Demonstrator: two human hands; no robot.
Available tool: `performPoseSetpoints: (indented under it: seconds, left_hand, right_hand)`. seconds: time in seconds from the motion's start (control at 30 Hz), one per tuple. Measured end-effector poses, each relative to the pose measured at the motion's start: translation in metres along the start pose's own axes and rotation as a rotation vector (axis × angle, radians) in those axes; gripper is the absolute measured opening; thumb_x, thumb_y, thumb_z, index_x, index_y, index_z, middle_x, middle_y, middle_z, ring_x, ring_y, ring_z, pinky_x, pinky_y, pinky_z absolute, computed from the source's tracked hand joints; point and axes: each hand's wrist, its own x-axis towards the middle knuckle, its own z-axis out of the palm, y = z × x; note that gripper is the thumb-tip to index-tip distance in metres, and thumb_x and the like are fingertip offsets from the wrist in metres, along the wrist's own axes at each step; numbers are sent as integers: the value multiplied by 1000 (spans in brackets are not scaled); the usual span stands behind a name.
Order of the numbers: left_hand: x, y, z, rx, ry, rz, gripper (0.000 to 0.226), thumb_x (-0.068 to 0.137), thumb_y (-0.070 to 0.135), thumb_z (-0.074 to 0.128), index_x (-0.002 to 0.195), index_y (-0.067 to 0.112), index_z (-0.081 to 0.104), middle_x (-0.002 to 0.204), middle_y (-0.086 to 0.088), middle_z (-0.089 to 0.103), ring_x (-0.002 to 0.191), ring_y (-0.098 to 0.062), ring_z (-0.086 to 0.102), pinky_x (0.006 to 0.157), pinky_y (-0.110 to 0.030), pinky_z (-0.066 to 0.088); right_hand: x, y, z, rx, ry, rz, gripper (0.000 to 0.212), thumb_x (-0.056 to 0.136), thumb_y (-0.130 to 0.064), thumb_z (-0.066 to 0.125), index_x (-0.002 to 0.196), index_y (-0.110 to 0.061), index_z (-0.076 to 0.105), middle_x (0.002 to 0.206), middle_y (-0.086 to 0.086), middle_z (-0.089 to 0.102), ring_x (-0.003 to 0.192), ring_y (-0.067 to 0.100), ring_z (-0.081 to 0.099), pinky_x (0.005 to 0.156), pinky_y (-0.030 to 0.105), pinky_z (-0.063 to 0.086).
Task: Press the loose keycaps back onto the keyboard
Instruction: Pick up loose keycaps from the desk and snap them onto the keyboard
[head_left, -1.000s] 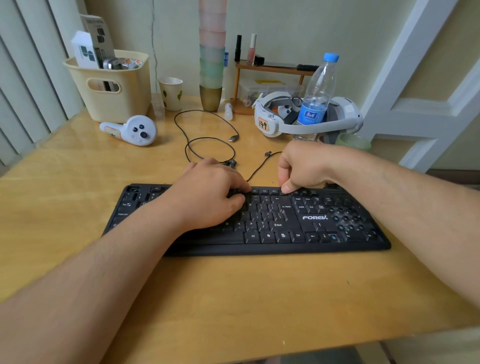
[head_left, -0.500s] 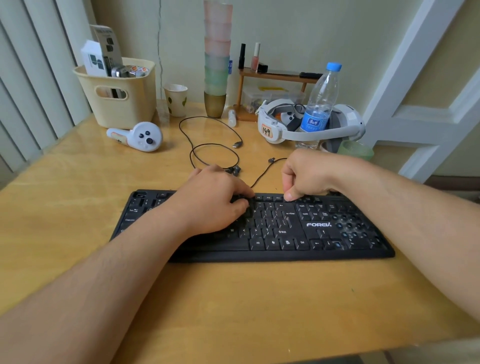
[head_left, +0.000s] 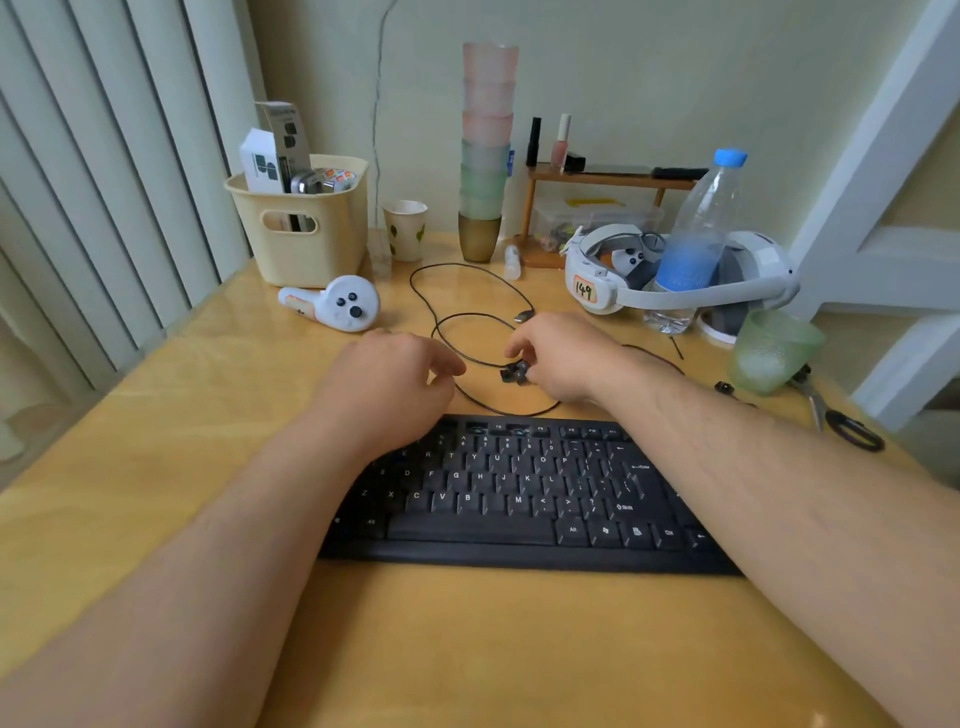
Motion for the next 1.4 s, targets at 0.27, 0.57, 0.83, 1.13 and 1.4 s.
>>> performPoseSetpoints:
  seconds: [0.27,0.57,0.83,1.13,1.4]
  left_hand:
    - [-3,6,1,-13,4,12,29,96,31,56,116,41,74,116,18,74,113,-14,63,97,-39,53]
    - [-7,25,-10,-863,3,-62,21,104,35,61,103,25,80,90,16,77,87,0,67,82,-21,50]
    - [-5,26,-4,-1061,-87,-112,15,100,19,67,102,22,81,80,5,73,83,-9,60,77,-22,47]
    - [-6,27,-3,-1048,-67,-95,12,96,13,71,103,18,79,82,11,76,74,4,64,72,-12,47]
    - [-7,21,-10,-875,-24,-65,6,94,23,76,96,22,81,95,-4,80,101,-30,72,98,-42,58]
  right_hand:
    - [-15,5,-9,67,57,31,20,92,-18,75,109,-28,77,105,-5,70,94,14,64,84,30,53]
    - [-84,-36,-4,597,592,-208,31,84,-11,81,96,-40,74,93,-21,65,83,1,63,72,9,48]
    - [-85,-30,10,643,694,-221,26,74,-13,90,85,-27,72,80,-12,67,73,10,65,66,27,54]
    - [-86,-26,12,635,679,-212,23,75,-17,90,87,-28,74,80,-13,67,73,9,63,64,16,50]
    - [-87,-28,9,412,694,-317,21,84,-14,81,98,-30,81,77,-10,67,65,10,59,61,22,52]
